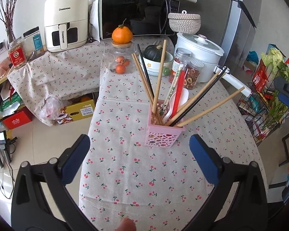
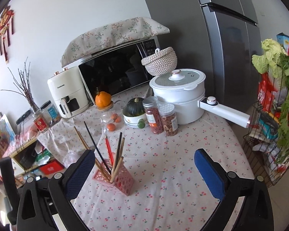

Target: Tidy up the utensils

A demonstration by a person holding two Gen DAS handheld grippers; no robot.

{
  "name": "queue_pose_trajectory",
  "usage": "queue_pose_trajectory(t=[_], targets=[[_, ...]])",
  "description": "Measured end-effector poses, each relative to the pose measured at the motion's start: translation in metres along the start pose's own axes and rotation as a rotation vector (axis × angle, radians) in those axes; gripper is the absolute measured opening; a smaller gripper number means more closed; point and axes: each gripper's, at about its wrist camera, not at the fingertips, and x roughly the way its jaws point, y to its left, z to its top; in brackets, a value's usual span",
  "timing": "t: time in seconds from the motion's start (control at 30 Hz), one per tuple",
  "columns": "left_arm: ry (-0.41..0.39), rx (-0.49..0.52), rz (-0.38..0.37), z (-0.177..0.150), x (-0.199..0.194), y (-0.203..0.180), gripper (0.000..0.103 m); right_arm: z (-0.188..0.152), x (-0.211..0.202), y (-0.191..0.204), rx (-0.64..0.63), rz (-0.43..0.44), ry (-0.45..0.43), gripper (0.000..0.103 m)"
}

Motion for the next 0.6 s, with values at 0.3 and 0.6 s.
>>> queue_pose_trajectory(t=[0.3,0.6], targets=[[-0.054,0.085,-0.045,-0.017,-0.031,-0.045,0.102,-0.030,-0.049,-0.015,-0.081,-0.123,0.042,0.103],[-0.064,0.088,-0.017,-0.024,-0.034,-0.064,0.102,-0.053,-0.059,-0.010,-0.133,-0.132,0.067,0.103]])
